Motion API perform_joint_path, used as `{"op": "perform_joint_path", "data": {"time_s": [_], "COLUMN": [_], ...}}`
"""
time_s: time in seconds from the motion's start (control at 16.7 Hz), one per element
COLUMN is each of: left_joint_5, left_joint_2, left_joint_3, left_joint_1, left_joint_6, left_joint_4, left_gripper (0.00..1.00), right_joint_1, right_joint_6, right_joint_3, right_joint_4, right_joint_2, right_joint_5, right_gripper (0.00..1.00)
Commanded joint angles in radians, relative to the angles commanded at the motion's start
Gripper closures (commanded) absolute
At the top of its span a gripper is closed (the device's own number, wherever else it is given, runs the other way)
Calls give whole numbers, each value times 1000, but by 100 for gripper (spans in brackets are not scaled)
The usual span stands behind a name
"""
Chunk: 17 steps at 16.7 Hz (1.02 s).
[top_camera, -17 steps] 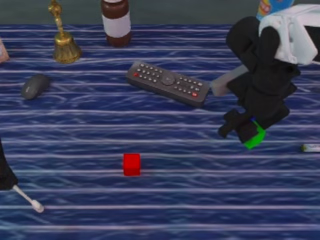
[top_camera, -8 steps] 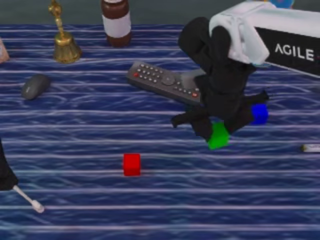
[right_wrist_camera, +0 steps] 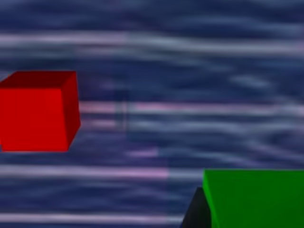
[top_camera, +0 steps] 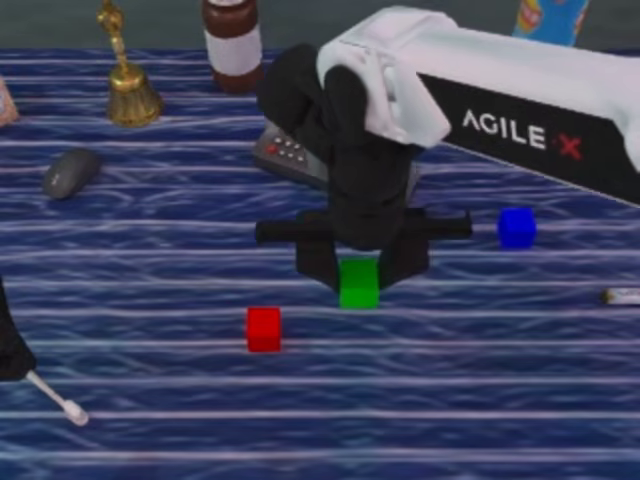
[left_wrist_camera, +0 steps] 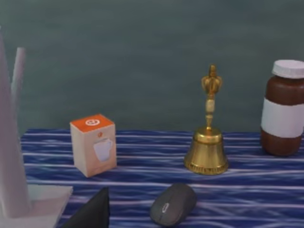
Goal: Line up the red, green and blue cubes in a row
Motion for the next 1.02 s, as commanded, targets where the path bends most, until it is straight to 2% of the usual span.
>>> {"op": "perform_joint_path", "data": {"time_s": [0.42,0.78,1.02], "left_joint_5": [0,0,0], "left_joint_2": [0,0,0], "left_joint_3": [0,0,0], "left_joint_1": [0,0,0], "left_joint_6": [0,0,0], "left_joint_4": [0,0,0], "left_gripper": [0,0,0], "right_joint_1": [1,8,10], "right_joint_6": [14,18,18], "right_joint_3": [-10,-148,-168], "right_joint_4": [17,214,238], "right_joint_2": [1,57,66], "right_joint_5": [-1,1,1], "right_gripper": [100,100,100]}}
